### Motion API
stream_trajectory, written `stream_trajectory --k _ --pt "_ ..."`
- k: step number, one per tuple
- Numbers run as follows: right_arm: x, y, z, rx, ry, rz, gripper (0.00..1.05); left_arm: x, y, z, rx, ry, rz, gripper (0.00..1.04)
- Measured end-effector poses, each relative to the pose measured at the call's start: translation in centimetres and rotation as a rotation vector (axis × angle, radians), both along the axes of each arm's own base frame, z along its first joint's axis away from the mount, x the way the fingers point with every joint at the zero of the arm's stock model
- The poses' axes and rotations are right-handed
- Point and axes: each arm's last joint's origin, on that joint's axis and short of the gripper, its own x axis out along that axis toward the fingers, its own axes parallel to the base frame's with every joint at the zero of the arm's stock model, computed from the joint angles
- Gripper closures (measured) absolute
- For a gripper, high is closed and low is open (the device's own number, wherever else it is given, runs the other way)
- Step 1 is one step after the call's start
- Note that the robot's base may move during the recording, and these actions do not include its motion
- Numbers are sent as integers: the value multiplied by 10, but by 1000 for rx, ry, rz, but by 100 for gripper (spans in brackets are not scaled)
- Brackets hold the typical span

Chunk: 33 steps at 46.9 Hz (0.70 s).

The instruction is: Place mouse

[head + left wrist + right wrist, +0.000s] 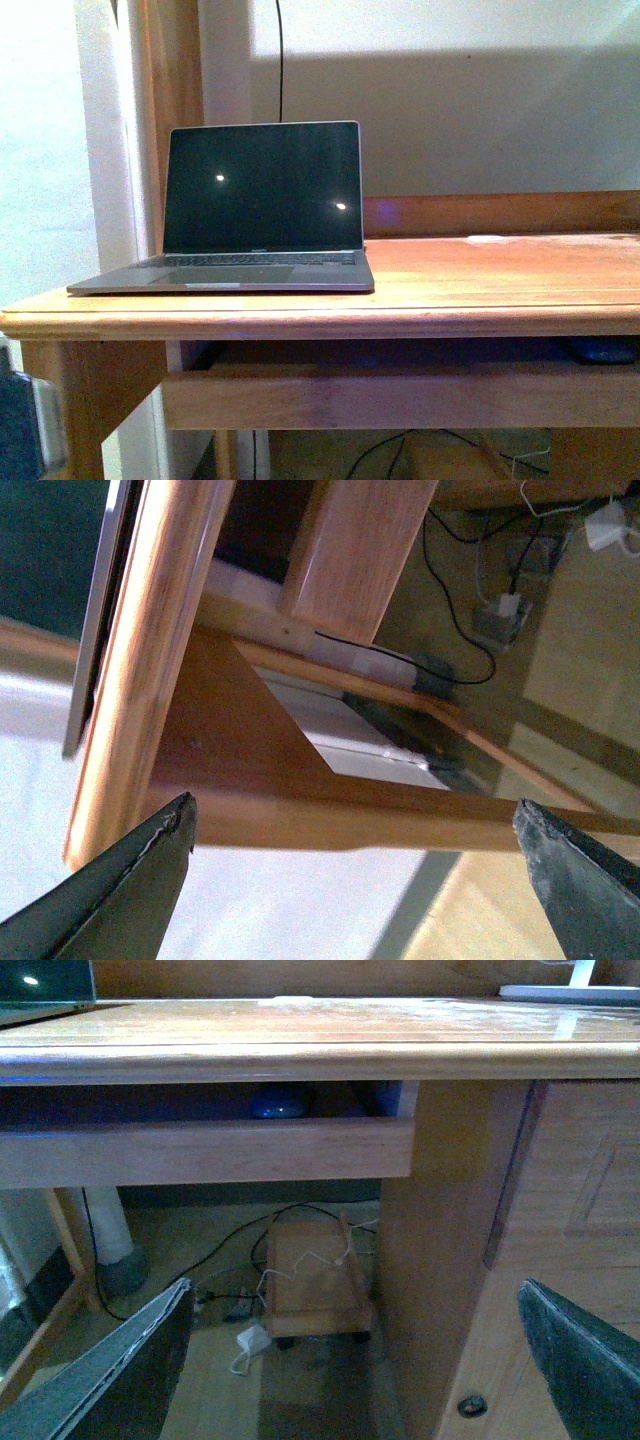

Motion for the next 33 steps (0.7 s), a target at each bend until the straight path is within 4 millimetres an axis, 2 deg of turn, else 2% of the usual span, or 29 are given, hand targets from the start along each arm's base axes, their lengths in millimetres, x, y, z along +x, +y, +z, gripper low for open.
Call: stream_trajectory --k 5,14,23,33 --pt "0 0 0 0 0 0 7 13 -4 -7 127 -63 -88 8" --pt "0 0 0 0 0 0 7 28 -8 -16 211 -155 -208 8" --pt "0 0 0 0 0 0 7 51 -11 -24 214 -224 -258 8" --pt "0 0 0 0 0 0 7 76 -16 -38 191 -207 -282 8"
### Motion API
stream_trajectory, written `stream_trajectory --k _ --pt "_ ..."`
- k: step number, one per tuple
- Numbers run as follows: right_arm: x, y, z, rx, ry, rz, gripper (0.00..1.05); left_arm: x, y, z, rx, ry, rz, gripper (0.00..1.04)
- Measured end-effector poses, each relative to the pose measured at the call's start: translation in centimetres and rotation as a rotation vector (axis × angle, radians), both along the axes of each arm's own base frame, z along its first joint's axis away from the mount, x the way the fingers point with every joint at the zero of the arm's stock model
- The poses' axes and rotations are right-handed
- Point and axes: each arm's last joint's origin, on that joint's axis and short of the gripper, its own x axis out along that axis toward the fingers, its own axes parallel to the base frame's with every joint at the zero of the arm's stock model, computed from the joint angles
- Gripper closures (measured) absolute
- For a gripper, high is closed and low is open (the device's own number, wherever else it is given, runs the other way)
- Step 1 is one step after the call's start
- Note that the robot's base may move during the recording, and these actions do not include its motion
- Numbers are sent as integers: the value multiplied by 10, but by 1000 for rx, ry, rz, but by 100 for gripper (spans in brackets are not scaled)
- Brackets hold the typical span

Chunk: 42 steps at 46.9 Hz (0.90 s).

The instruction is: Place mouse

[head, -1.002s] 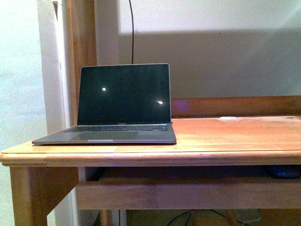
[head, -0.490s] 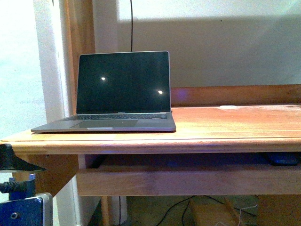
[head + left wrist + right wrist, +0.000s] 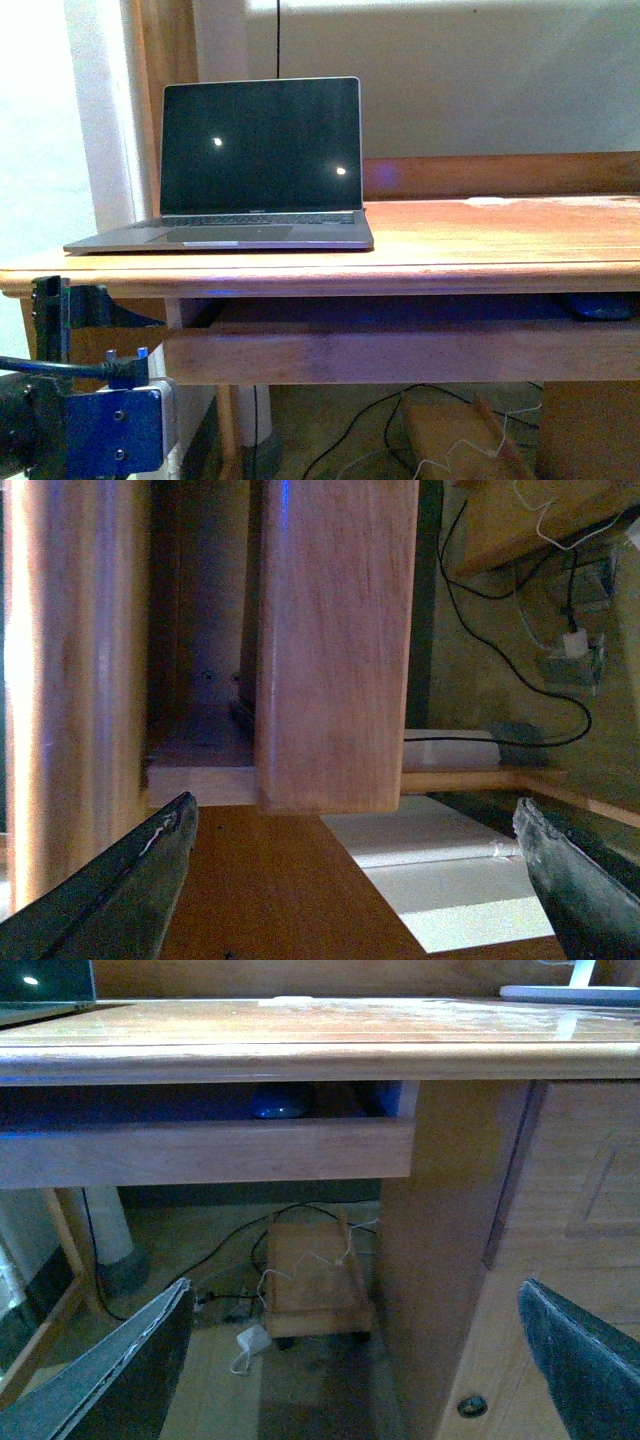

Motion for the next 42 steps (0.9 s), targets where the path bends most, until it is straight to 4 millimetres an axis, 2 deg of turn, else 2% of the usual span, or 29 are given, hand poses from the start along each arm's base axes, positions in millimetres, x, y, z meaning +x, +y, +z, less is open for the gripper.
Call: stream_trajectory --k 28,42 --pt "0 0 0 0 0 0 7 45 -24 -14 -34 1 -65 8" --pt "0 0 0 0 0 0 7 53 -34 -21 2 54 -74 8"
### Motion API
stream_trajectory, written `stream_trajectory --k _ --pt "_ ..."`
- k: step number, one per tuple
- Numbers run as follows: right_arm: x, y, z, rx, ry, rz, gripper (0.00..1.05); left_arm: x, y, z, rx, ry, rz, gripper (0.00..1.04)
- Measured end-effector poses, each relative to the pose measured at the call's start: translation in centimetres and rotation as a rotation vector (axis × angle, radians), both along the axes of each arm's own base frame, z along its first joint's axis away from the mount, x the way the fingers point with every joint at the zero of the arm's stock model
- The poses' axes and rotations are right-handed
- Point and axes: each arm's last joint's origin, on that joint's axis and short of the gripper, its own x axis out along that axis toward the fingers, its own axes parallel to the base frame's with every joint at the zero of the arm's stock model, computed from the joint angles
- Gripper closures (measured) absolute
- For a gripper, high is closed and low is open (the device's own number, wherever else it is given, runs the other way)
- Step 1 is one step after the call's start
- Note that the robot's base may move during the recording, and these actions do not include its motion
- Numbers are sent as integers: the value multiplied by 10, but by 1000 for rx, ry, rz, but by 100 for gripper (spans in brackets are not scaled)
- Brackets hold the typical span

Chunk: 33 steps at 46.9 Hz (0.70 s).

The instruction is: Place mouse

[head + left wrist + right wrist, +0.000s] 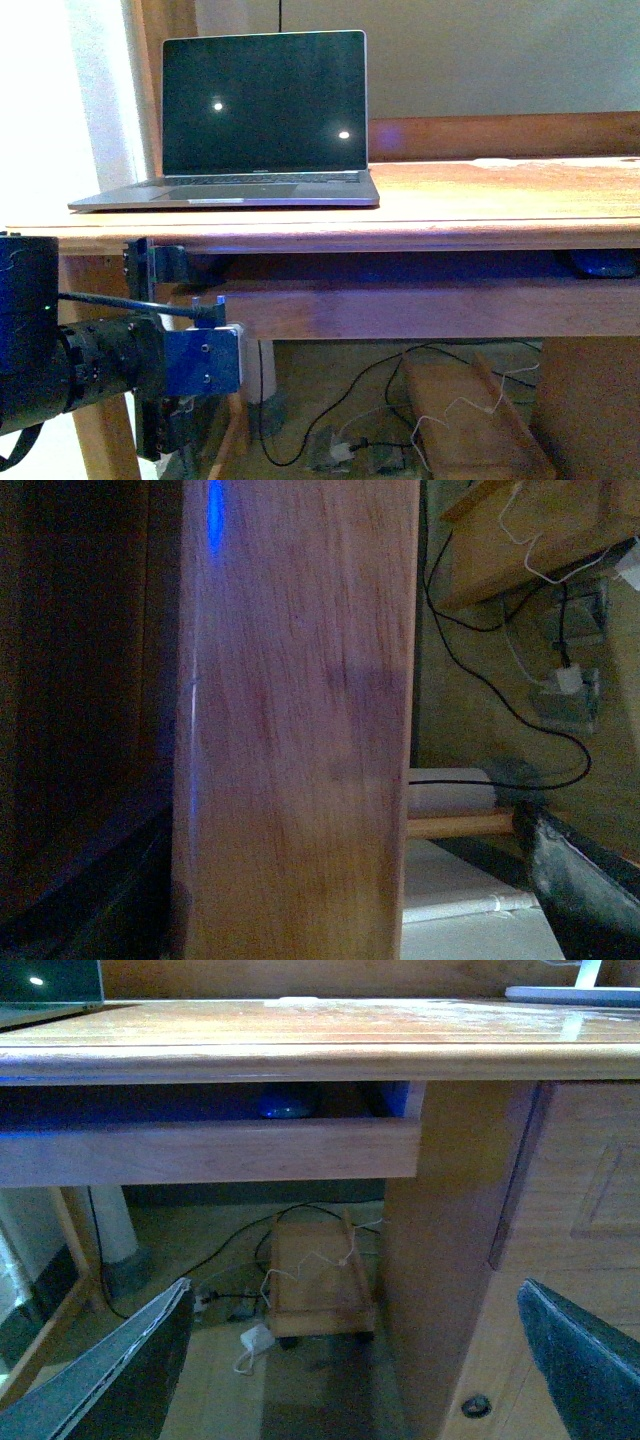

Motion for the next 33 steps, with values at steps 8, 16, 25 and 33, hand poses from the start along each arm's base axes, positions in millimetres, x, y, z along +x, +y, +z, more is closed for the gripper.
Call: stream_trajectory --k 8,16,25,33 --pt "0 0 0 0 0 0 7 -8 -15 14 -55 196 68 8" --pt "0 0 0 0 0 0 7 -25 -29 26 -139 378 74 8" --pt "0 0 0 0 0 0 7 -65 -57 33 -262 539 22 8" --pt "0 0 0 0 0 0 7 -94 -70 38 -339 658 10 8"
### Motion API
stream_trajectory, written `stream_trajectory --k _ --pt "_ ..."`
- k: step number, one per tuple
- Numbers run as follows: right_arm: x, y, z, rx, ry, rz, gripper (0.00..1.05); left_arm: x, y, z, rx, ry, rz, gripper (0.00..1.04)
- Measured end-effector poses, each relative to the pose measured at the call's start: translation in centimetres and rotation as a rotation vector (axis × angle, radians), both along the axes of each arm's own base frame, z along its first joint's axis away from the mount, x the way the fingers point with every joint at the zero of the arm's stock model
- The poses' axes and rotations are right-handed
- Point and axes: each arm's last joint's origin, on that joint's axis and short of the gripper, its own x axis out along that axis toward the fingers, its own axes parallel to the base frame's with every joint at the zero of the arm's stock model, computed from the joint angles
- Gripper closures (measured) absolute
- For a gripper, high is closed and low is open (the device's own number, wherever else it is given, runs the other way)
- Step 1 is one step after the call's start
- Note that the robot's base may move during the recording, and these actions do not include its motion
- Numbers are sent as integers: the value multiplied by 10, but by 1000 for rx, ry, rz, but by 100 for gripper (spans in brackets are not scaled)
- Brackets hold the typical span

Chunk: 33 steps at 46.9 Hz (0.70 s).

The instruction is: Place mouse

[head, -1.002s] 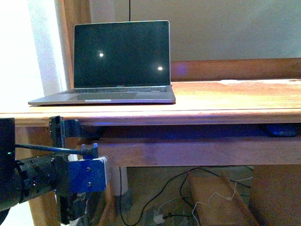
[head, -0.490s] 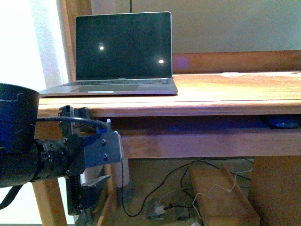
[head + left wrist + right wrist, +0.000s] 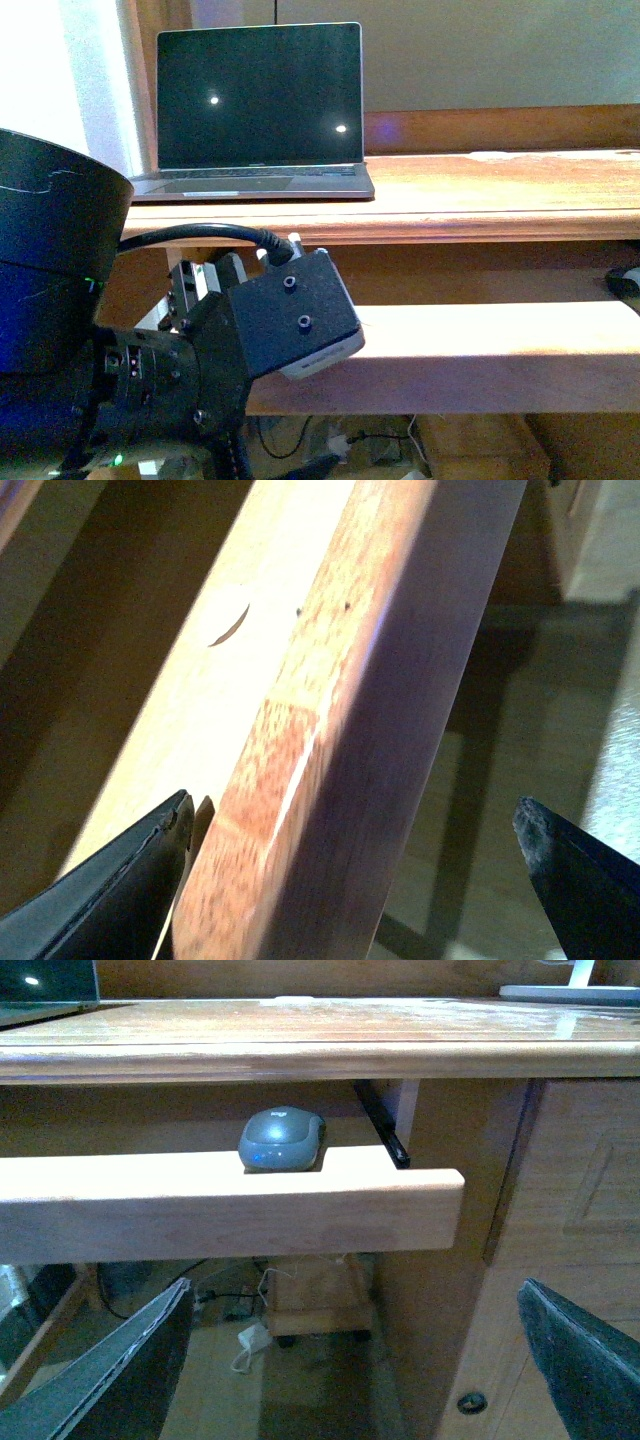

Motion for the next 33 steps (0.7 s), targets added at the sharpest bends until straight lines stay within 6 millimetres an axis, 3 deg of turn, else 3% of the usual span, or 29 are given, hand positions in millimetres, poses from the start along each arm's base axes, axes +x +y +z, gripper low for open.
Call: stream_trajectory --k 5,15,33 --pt "0 0 0 0 0 0 7 -21 -7 4 -57 83 -5 8" --pt "0 0 0 0 0 0 7 -42 -14 11 -136 183 13 8" --pt "0 0 0 0 0 0 7 -38 -12 26 -336 264 160 8"
